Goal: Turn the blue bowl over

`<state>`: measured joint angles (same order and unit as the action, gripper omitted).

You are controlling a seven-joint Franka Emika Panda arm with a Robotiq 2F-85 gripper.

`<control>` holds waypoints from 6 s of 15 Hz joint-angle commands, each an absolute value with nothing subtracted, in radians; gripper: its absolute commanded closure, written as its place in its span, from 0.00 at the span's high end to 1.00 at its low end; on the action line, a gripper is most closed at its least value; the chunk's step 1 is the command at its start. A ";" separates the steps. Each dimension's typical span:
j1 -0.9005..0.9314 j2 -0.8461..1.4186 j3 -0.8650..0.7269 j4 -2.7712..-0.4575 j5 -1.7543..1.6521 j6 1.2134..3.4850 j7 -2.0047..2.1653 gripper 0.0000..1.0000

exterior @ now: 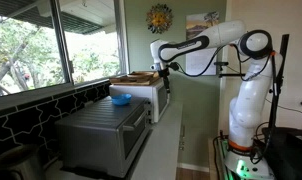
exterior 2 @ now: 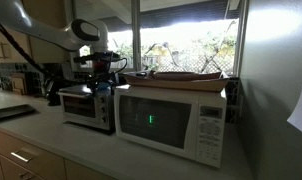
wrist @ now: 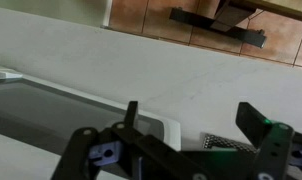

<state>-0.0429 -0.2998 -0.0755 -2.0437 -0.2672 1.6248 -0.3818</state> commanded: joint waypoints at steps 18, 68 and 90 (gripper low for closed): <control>0.056 -0.257 0.033 -1.871 0.174 1.989 -0.002 1.00; 0.275 0.063 0.308 -1.620 -0.947 1.597 -0.007 0.02; 0.356 0.117 0.323 -1.732 -1.387 1.563 -0.048 0.02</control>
<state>0.3413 0.1178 0.3154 -1.7044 -1.3756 1.5944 -0.0564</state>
